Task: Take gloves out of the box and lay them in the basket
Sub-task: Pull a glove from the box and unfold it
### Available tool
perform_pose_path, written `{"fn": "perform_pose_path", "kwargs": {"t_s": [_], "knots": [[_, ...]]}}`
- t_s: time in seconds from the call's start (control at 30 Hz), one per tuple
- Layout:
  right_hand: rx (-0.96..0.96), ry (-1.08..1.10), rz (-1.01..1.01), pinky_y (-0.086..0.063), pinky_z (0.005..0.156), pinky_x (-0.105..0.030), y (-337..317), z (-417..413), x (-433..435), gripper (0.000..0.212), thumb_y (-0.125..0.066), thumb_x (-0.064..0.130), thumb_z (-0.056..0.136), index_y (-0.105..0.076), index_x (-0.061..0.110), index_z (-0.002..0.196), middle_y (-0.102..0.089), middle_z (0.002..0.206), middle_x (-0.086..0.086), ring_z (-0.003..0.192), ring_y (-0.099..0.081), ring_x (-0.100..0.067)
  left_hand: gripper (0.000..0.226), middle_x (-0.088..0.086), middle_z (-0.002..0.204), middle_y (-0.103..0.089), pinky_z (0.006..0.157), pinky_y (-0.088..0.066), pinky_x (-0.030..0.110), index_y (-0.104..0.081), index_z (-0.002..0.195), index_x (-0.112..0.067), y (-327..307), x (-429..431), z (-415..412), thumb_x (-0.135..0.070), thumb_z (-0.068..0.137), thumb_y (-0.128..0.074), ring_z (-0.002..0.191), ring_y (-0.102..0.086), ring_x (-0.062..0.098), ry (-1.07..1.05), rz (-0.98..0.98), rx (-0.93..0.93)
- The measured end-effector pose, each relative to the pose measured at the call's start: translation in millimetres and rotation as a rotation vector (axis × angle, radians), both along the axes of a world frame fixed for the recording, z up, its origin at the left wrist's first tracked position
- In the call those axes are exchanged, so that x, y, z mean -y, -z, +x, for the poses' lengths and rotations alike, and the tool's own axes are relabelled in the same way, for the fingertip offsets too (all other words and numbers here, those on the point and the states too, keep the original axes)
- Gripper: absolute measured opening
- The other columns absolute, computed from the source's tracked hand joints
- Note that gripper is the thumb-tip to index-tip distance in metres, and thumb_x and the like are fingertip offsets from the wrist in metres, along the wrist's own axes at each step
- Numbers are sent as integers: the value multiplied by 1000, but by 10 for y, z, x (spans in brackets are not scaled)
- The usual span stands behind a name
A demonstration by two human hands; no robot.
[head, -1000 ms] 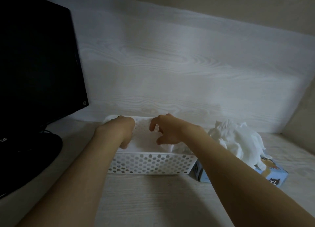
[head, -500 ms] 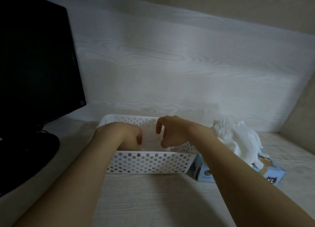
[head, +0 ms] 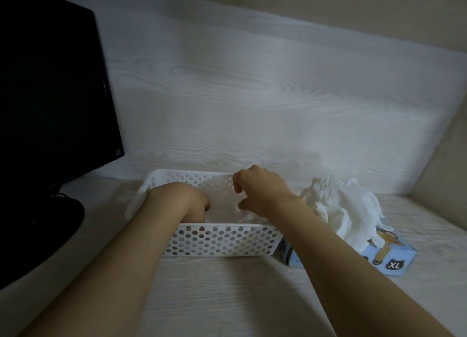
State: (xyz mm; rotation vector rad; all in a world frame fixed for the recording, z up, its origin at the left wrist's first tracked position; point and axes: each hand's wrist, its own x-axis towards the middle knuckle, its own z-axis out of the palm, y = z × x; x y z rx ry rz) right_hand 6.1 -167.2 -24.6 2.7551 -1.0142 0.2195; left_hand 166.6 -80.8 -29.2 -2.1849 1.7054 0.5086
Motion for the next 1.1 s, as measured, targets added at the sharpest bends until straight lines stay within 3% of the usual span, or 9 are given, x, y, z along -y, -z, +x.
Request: {"fn": "perform_pose_path", "kwargs": {"t_s": [0.1, 0.17, 0.37, 0.5, 0.57, 0.67, 0.8, 0.9, 1.1], "knots": [[52, 28, -152, -51, 79, -39, -68, -46, -38, 28, -79, 21, 94, -66, 17, 119, -66, 118, -7, 110, -64, -30, 54, 3, 148, -55, 110, -50, 41, -56, 147, -16, -63, -28, -92, -40, 99, -64, 129, -58, 25, -24, -79, 4], [142, 66, -167, -48, 72, -36, -89, -114, -59, 21, -73, 13, 95, -68, 20, 114, -68, 112, -4, 102, -66, -28, 48, 3, 141, -61, 106, -52, 39, -61, 140, -16, -138, -53, -176, -44, 100, -61, 123, -61, 24, -4, -243, -38], [544, 193, -114, -38, 59, -33, -104, -477, -161, 23, -58, 14, 95, -63, 21, 117, -59, 92, 0, 78, -57, -25, 18, -2, 95, -71, 75, -57, 33, -75, 105, -21, -211, -7, -688, -30, 102, -60, 84, -68, 16, 142, -687, -339], [738, 195, -264, -36, 57, -33, -36, -762, -175, 22, -56, 14, 98, -64, 18, 118, -65, 95, -1, 79, -57, -23, 32, 3, 73, -68, 62, -59, 42, -67, 80, -15, -132, -14, -1059, -33, 102, -53, 64, -67, 23, 181, -764, -389], [815, 175, -361, -40, 58, -34, 17, -916, -161, 24, -60, 9, 94, -65, 16, 116, -67, 95, -4, 80, -60, -26, 36, 3, 81, -68, 67, -60, 44, -67, 82, -14, -66, 11, -1166, -42, 100, -53, 69, -67, 22, 180, -805, -367], [874, 189, -448, -40, 68, -38, 74, -1142, -141, 34, -61, 9, 78, -64, 14, 111, -62, 91, -4, 82, -56, -29, 34, -5, 99, -67, 78, -61, 41, -70, 106, -24, 12, 37, -1268, -55, 95, -60, 86, -67, 15, 171, -862, -379], [900, 343, -317, -37, 76, -40, 184, -1365, -136, 43, -60, 37, 72, -54, 19, 110, -55, 92, 2, 83, -47, -23, 31, -12, 84, -69, 78, -60, 40, -64, 123, -29, 57, 15, -1347, -44, 96, -62, 81, -66, 9, 203, -906, -394], [891, 376, -242, -34, 76, -39, 313, -1435, -69, 39, -68, 31, 74, -51, 19, 107, -55, 88, 4, 82, -47, -23, 30, -16, 79, -71, 77, -60, 39, -65, 118, -33, 54, -10, -1364, -49, 93, -62, 78, -67, 4, 203, -915, -397], [937, 343, -289, -34, 76, -37, 384, -1425, 32, 3, -67, 20, 91, -64, 18, 92, -66, 80, 1, 78, -58, -28, 18, -14, 72, -66, 72, -62, 37, -67, 97, -39, 17, -61, -1462, -55, 91, -64, 66, -67, 3, 216, -878, -404]]}}
